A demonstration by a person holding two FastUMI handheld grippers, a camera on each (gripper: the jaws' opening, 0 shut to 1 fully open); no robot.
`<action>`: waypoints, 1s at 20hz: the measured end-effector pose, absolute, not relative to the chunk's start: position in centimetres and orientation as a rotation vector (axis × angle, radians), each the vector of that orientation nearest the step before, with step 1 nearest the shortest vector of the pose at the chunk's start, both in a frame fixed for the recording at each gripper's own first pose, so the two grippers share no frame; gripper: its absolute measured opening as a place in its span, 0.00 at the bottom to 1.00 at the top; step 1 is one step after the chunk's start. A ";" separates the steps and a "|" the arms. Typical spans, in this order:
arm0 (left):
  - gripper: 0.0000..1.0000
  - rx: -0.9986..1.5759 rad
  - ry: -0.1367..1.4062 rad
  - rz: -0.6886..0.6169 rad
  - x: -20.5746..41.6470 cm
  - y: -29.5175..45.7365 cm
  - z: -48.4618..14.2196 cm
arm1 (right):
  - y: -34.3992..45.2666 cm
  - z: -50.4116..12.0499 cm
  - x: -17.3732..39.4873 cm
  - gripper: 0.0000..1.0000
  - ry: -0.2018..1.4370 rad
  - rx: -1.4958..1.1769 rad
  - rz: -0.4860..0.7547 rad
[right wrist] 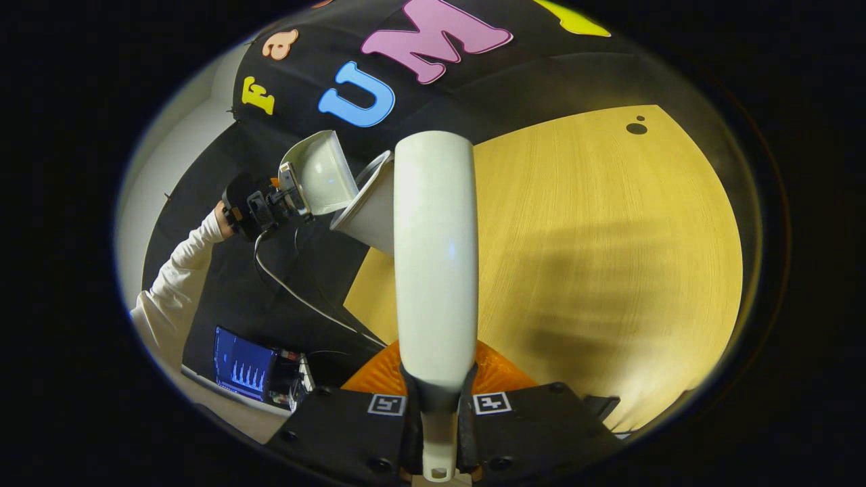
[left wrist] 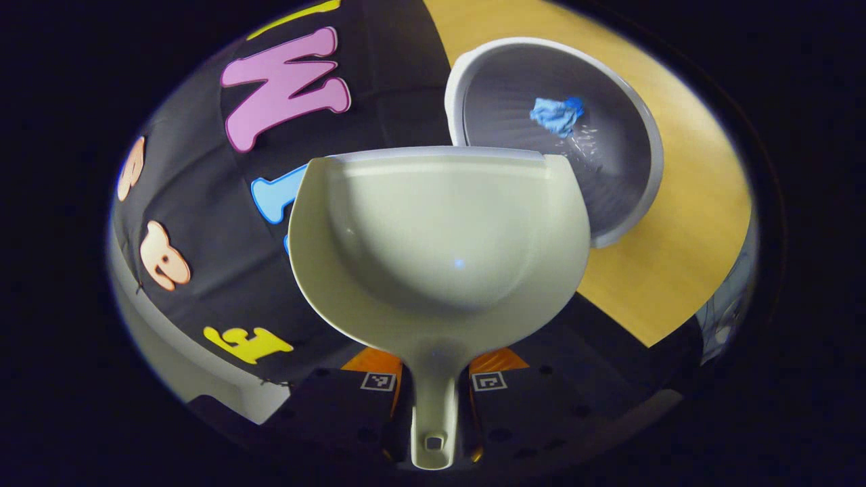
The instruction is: Pick up the small broom and dustpan from the desktop, sweep the trash into the dustpan with the broom, and then empty the trash into the garbage bin.
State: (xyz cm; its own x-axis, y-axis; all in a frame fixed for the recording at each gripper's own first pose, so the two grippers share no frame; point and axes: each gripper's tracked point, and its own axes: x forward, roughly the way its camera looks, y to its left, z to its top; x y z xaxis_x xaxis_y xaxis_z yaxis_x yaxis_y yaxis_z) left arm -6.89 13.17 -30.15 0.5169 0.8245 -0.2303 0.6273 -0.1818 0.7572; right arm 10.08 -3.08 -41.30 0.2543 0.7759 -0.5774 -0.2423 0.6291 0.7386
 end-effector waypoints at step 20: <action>0.24 1.099 0.810 0.315 -4.6 7.7 -34.0 | -4.6 -35.7 16.7 0.21 0.929 0.529 0.597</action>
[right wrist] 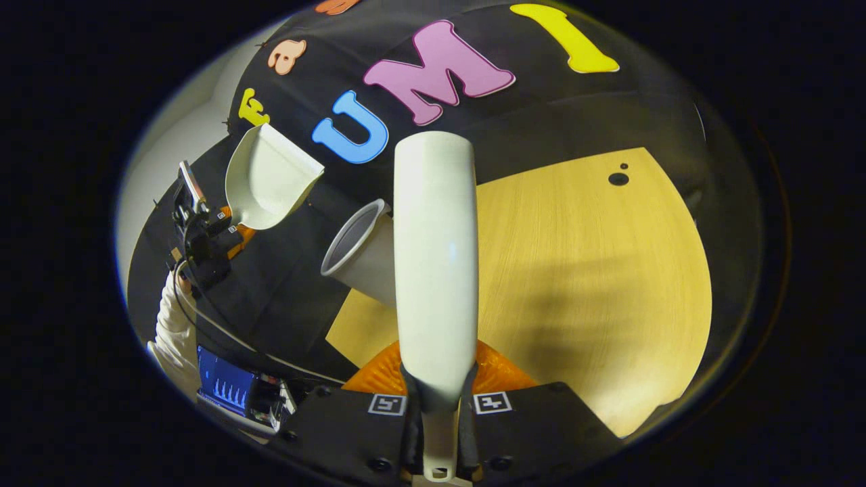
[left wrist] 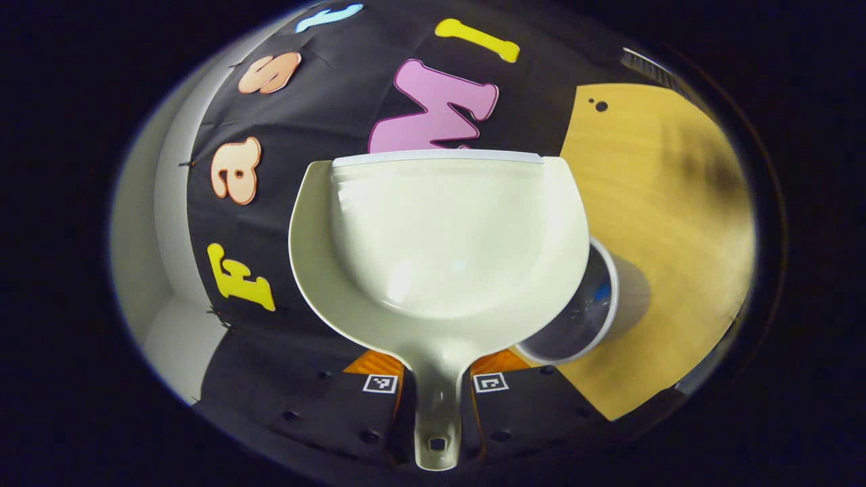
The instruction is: Pick up the small broom and dustpan from the desktop, sweep the trash into the dustpan with the broom, and then empty the trash into the garbage bin.
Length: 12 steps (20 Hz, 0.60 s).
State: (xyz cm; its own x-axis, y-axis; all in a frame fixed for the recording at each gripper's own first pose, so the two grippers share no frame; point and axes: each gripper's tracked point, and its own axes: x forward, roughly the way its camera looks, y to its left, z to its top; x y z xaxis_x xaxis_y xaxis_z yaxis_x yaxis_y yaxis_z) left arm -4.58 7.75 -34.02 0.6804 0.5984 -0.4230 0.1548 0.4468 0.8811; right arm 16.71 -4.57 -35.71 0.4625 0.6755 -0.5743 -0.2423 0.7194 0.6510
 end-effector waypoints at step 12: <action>0.22 0.313 0.895 0.121 -5.5 -9.7 -44.2 | -8.6 -37.0 19.5 0.22 0.957 0.451 0.324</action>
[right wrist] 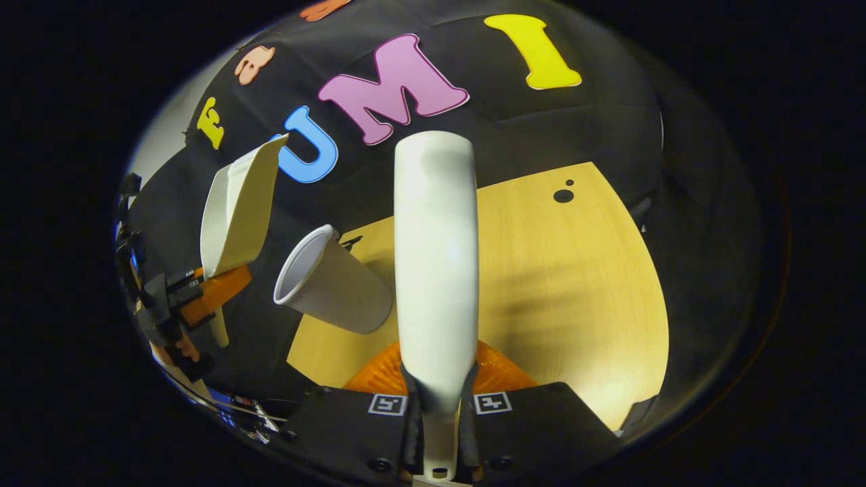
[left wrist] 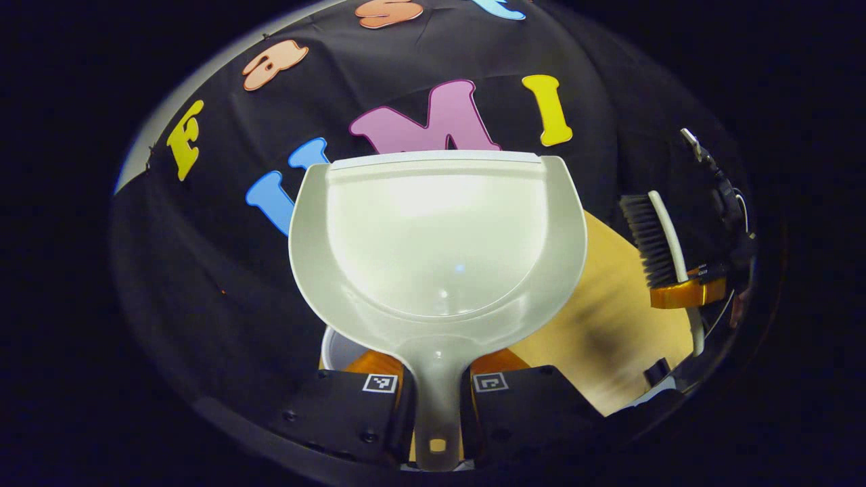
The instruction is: Pick up the small broom and dustpan from the desktop, sweep the trash into the dustpan with the broom, and then empty the trash into the garbage bin.
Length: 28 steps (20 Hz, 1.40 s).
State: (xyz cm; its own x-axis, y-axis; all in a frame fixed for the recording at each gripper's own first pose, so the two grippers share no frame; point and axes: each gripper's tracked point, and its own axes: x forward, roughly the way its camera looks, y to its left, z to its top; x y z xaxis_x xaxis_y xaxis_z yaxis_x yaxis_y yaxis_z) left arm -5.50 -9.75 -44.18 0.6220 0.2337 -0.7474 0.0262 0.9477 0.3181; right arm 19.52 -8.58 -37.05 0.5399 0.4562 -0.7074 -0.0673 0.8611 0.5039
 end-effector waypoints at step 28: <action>0.25 -0.103 1.580 0.106 -15.1 -16.6 -69.8 | -6.0 -58.9 10.5 0.22 1.612 0.139 0.107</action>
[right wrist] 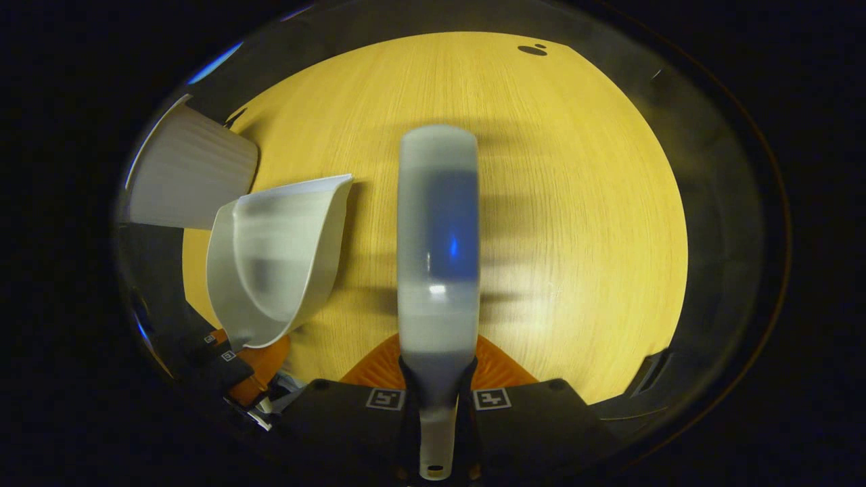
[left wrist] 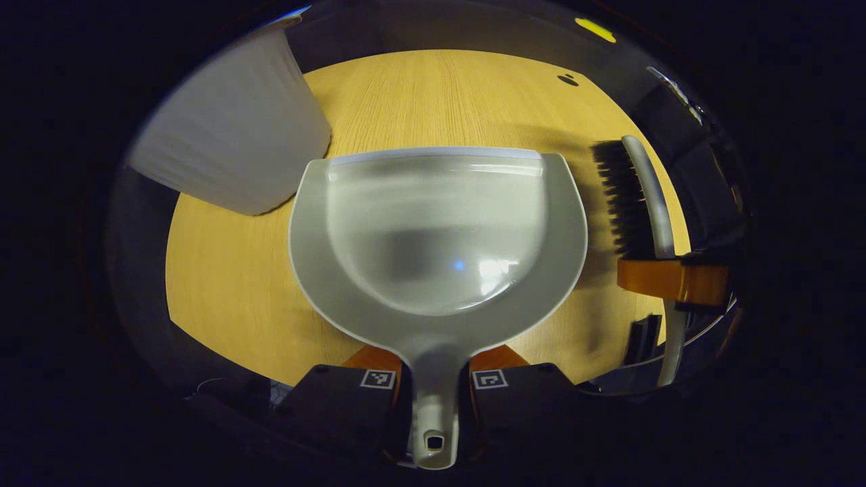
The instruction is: Pick up the small broom and dustpan from the desktop, sweep the trash into the dustpan with the broom, and then empty the trash into the garbage bin.
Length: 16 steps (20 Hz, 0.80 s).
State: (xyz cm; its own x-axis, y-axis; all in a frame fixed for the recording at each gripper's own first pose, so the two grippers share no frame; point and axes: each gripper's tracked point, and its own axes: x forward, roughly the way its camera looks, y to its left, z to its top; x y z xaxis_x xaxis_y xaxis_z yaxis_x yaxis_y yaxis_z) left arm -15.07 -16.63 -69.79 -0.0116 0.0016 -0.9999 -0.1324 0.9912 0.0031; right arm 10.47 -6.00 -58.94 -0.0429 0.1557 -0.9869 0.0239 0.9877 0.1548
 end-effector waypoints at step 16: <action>0.26 -0.075 1.690 0.085 -13.6 -17.0 -69.7 | -4.4 -62.0 8.2 0.22 1.722 0.105 0.073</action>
